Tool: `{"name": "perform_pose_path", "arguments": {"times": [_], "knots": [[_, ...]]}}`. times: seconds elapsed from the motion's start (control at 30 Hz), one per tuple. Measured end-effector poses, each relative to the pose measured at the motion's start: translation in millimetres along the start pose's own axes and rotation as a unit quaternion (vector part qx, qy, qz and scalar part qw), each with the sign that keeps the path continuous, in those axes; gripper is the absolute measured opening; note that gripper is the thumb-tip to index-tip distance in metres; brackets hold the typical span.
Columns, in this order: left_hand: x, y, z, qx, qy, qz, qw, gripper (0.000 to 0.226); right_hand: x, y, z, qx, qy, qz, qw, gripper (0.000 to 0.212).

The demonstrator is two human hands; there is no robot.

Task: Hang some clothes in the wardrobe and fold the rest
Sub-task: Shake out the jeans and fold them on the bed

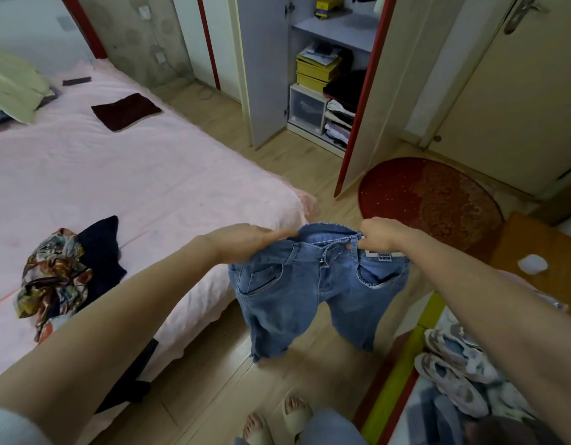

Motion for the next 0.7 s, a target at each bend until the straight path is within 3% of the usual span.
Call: {"name": "perform_pose_path", "arguments": {"times": [0.03,0.1,0.17,0.27,0.33,0.4,0.5,0.6,0.7], "knots": [[2,0,9,0.040,0.051,-0.021,0.998,0.074,1,2,2,0.004,0.018,-0.032,0.999,0.028],[3,-3,22,0.131,0.172,-0.034,0.976,0.052,7,3,6,0.006,0.049,-0.105,0.993,0.023],[5,-3,25,0.149,0.190,-0.050,0.969,0.040,8,-5,4,-0.005,0.099,-0.166,0.981,0.032],[7,3,12,0.003,0.055,-0.057,0.997,0.062,12,-16,-10,-0.023,0.167,-0.218,0.961,0.055],[2,4,4,-0.037,-0.009,-0.046,0.998,0.063,10,-14,-14,0.010,0.162,-0.157,0.974,0.049],[3,9,-5,-0.060,-0.058,-0.038,0.996,0.062,1,-12,-15,0.069,0.118,-0.050,0.989,0.056],[8,18,-8,-0.085,-0.107,-0.037,0.990,0.063,-8,-15,-23,0.111,0.128,0.049,0.984,0.052],[2,28,7,-0.102,-0.228,0.001,0.968,0.067,-3,-9,-27,0.175,0.314,0.076,0.930,0.036],[-7,34,19,-0.105,-0.339,0.076,0.932,0.069,5,7,-33,0.192,0.467,0.045,0.862,0.024]]}}
Point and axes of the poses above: each hand's wrist, its own y-axis towards the middle knuckle, its own x-axis out of the palm, z = x × y, the point moved 6 cm from there along y, towards the middle knuckle
